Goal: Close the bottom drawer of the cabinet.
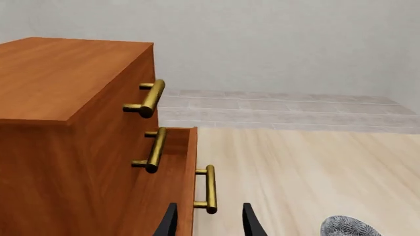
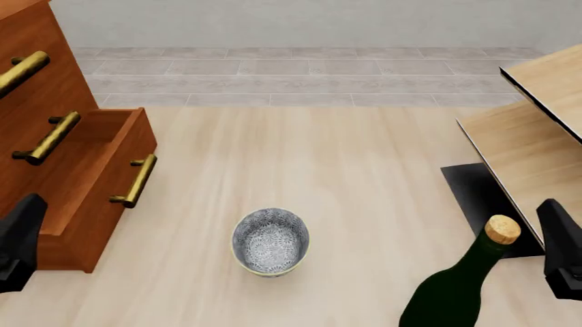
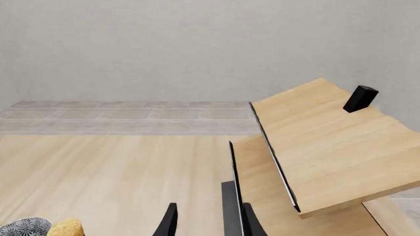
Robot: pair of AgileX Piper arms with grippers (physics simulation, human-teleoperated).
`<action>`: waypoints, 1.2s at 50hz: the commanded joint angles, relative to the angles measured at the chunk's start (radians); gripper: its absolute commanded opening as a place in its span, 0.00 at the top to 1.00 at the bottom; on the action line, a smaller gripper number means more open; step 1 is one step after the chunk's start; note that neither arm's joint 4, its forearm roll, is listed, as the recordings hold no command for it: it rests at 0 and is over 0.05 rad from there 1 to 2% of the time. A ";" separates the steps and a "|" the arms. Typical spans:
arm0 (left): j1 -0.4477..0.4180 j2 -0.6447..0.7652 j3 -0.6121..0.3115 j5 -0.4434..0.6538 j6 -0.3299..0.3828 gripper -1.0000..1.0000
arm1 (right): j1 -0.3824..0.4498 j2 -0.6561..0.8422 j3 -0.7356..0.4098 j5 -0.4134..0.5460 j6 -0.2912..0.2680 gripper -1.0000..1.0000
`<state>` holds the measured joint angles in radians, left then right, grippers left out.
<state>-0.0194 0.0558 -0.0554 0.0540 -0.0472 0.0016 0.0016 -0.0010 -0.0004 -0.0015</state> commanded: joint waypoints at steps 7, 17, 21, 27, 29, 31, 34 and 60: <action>0.017 -0.054 0.053 -0.047 0.045 0.00 | 0.015 -0.001 -0.003 -0.010 -0.021 0.00; 0.010 -0.054 0.050 -0.051 0.045 0.00 | 0.024 -0.001 -0.003 -0.014 -0.027 0.00; 0.002 -0.051 0.051 -0.053 0.046 0.00 | 0.029 -0.001 -0.004 -0.017 -0.028 0.00; -0.013 0.010 0.055 -0.091 0.038 0.00 | 0.034 -0.001 -0.002 -0.020 -0.029 0.00; -0.034 0.065 0.055 -0.123 0.025 0.00 | 0.035 -0.001 -0.002 -0.020 -0.029 0.00; -0.048 0.133 0.055 -0.167 0.028 0.00 | 0.037 -0.001 -0.004 -0.018 -0.029 0.00; -0.062 0.176 0.055 -0.194 0.026 0.00 | 0.038 -0.001 -0.005 -0.018 -0.031 0.00; -0.240 0.763 0.055 -0.674 0.012 0.00 | 0.051 -0.001 -0.001 -0.028 -0.049 0.00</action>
<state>-0.1931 0.6120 -0.0004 -0.4490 -0.0423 0.0488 0.0004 -0.0038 -0.0246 -0.0444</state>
